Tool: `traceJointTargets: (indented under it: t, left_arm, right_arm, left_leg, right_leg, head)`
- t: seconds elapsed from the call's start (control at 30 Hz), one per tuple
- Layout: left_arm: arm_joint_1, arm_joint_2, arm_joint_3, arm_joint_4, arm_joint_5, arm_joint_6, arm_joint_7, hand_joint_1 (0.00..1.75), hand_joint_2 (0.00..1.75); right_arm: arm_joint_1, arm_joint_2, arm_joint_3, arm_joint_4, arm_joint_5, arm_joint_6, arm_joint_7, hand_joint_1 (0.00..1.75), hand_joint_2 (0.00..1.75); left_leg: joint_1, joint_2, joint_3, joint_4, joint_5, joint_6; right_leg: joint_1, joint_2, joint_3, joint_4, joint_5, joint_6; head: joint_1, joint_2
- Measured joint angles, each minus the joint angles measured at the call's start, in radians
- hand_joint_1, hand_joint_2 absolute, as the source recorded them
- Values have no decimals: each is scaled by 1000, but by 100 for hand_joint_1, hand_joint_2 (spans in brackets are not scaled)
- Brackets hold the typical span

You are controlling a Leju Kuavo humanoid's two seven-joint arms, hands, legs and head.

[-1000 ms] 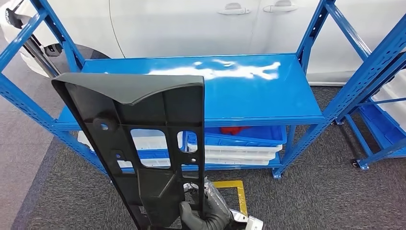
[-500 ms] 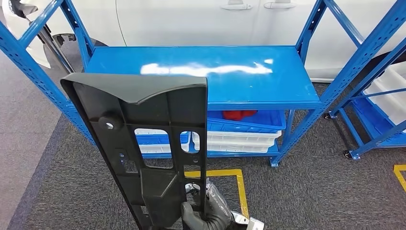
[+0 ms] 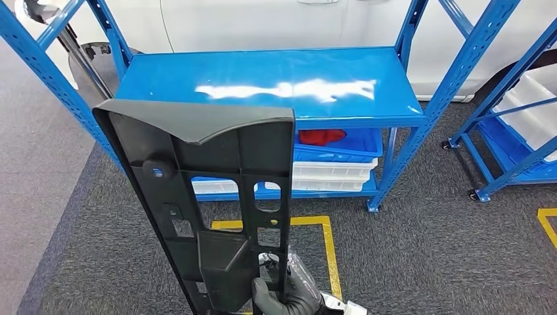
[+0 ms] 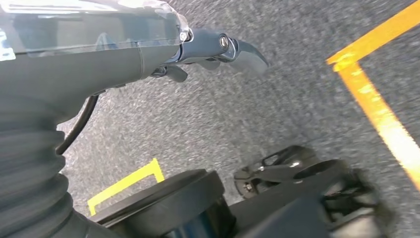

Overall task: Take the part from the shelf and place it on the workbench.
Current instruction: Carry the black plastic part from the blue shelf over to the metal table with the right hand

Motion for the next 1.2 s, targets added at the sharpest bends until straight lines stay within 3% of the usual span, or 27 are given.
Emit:
traceJointTargets:
  t: [0.07, 0.1, 0.13, 0.2, 0.23, 0.3, 0.33, 0.37, 0.4, 0.43, 0.47, 0.5, 0.57, 0.6, 0.63, 0.7, 0.77, 0.87, 0.9, 0.93, 0.97, 1.03, 1.1, 1.13, 1.2]
  left_arm:
    - [-5, 0, -1, 0, -1, -1, 0, 0, 175]
    - [-7, 0, -1, 0, -1, -2, 0, 0, 175]
    - [-9, 0, -2, 0, -2, -4, 0, 0, 175]
    - [-7, 0, -2, 0, -2, -6, 0, 0, 175]
    - [-7, -1, -2, 0, -2, -7, 0, 0, 175]
    - [-9, -1, -3, 0, -3, -8, 0, 0, 175]
    - [-9, -1, -4, 0, -3, -8, 0, 0, 175]
    - [-9, -1, -6, 0, -3, -8, 0, 0, 175]
    - [-8, -1, -7, 0, -3, -8, 0, 0, 175]
    - [-8, -1, -7, 0, -3, -9, 0, 0, 175]
    - [-8, -1, -8, 0, -3, -9, 0, 0, 175]
    - [-8, -1, -8, 0, -3, -9, -2, 0, 175]
    - [-8, -2, -10, 0, -4, -7, -10, 0, 175]
    - [-8, -3, -12, 0, -4, -6, -13, 0, 175]
    - [-8, -4, -14, 0, -5, -4, -15, 0, 175]
    - [-8, -4, -16, 0, -6, -2, -16, 0, 175]
    - [-6, -4, -17, 0, -3, 0, -15, 0, 175]
    - [-3, -4, -17, 0, 0, 1, -17, 0, 175]
    - [-3, -4, -17, 0, 0, 2, -18, 0, 175]
    - [-3, -4, -17, 0, 0, 2, -18, 0, 175]
    - [-2, -4, -17, 0, 0, 2, -18, 0, 175]
    - [1, -2, -17, 0, -1, 3, -18, 0, 175]
    - [4, -1, -17, 0, -1, 3, -19, 0, 175]
    - [5, -1, -17, 0, -1, 3, -19, 0, 175]
    - [7, -1, -18, 0, -2, 3, -19, 0, 175]
  right_arm:
    - [1, 0, -2, -2, 1, 1, -1, 175, 175]
    - [2, 0, -4, -3, 2, 2, -2, 175, 175]
    - [3, 0, -5, -4, 2, 4, -4, 175, 175]
    - [6, 0, -6, -6, 5, 7, -6, 175, 175]
    - [7, -1, -7, -7, 5, 8, -7, 175, 175]
    - [10, -1, -8, -8, 7, 10, -7, 175, 175]
    - [11, -1, -9, -8, 8, 11, -7, 175, 175]
    - [11, -2, -10, -8, 9, 12, -7, 175, 175]
    - [12, -2, -11, -8, 9, 13, -7, 175, 175]
    - [13, -2, -12, -8, 10, 13, -7, 175, 175]
    - [14, -3, -13, -8, 11, 14, -8, 175, 175]
    - [14, -3, -14, -8, 12, 14, -8, 175, 175]
    - [14, -3, -15, -11, 14, 16, -8, 175, 175]
    - [14, -3, -15, -12, 15, 17, -8, 175, 175]
    - [14, -3, -16, -14, 14, 19, -7, 175, 175]
    - [15, -3, -17, -15, 10, 29, -1, 175, 175]
    - [15, -3, -18, -14, -3, 43, 13, 175, 175]
    - [17, -2, -20, -10, -21, 56, 30, 175, 175]
    - [17, -2, -21, -8, -23, 57, 32, 175, 175]
    - [18, -2, -22, -5, -24, 58, 33, 175, 175]
    - [19, -2, -22, -2, -24, 60, 33, 175, 175]
    - [21, -2, -24, 1, -25, 62, 35, 175, 175]
    - [22, -2, -27, 3, -27, 62, 37, 175, 175]
    - [24, -2, -28, 3, -29, 62, 38, 175, 175]
    - [29, -2, -31, 4, -30, 62, 41, 175, 175]
  left_leg:
    - [0, -1, 104, -147, -3, 5]
    - [-2, -2, 133, -194, -15, 11]
    - [-6, -2, 142, -218, -23, 19]
    - [-7, 0, 127, -220, -9, 37]
    - [-6, 3, 116, -221, 3, 47]
    - [-5, 7, 90, -222, 28, 60]
    - [-6, 7, 74, -221, 41, 63]
    - [-8, 8, 58, -220, 54, 64]
    - [-9, 8, 40, -217, 66, 64]
    - [-11, 8, 22, -214, 78, 62]
    - [-12, 8, 5, -209, 89, 60]
    - [-12, 8, -11, -204, 98, 58]
    - [-15, 7, -33, -195, 111, 50]
    - [-15, 6, -38, -193, 117, 45]
    - [-15, 6, -41, -193, 123, 39]
    - [-13, 7, -42, -195, 132, 26]
    - [-10, 6, -56, -161, 93, 15]
    - [-8, 5, -112, 16, -36, 2]
    - [-7, 5, -122, 65, -54, 0]
    - [-7, 5, -114, 79, -52, -2]
    - [-7, 3, -86, 54, -34, -1]
    - [-6, -20, 11, -85, 11, 6]
    - [-6, -51, 76, -190, 28, 17]
    - [-7, -57, 84, -206, 26, 22]
    - [-7, -43, 81, -211, 31, 33]
  right_leg:
    - [2, 0, -23, 12, 16, 11]
    - [3, 0, -28, 15, 25, 17]
    - [3, -1, -31, 15, 34, 24]
    - [0, 0, -36, 14, 43, 38]
    - [-1, 1, -43, 28, 22, 42]
    - [-5, 5, -71, 112, -75, 48]
    - [-5, 5, -86, 177, -130, 50]
    - [-5, 6, -97, 243, -166, 52]
    - [-5, 6, -98, 291, -175, 53]
    - [-5, 6, -85, 310, -161, 53]
    - [-4, 6, -55, 294, -133, 51]
    - [-4, 7, -8, 242, -108, 46]
    - [1, 6, 101, 93, -112, 34]
    - [4, 6, 137, 37, -127, 28]
    - [7, 6, 153, 6, -140, 21]
    - [8, 7, 149, -7, -129, 7]
    - [4, 9, 137, -11, -110, -8]
    - [5, 16, 108, -11, -84, -18]
    - [5, 21, 98, -9, -77, -17]
    - [5, 28, 88, -7, -70, -16]
    - [5, 36, 80, -5, -65, -13]
    - [4, 53, 67, 2, -59, -7]
    - [5, 68, 58, 9, -53, 2]
    - [5, 75, 54, 10, -49, 8]
    - [5, 86, 48, 12, -43, 21]
  head:
    - [0, 0]
    - [0, 0]
    - [0, 0]
    - [0, 0]
    - [0, 0]
    - [0, 0]
    - [0, 0]
    - [0, 0]
    - [0, 0]
    - [0, 0]
    - [0, 0]
    - [0, 0]
    - [0, 0]
    - [0, 0]
    - [0, 0]
    - [0, 0]
    - [0, 0]
    - [0, 0]
    - [0, 0]
    - [0, 0]
    - [0, 0]
    - [0, 0]
    - [0, 0]
    - [0, 0]
    - [0, 0]
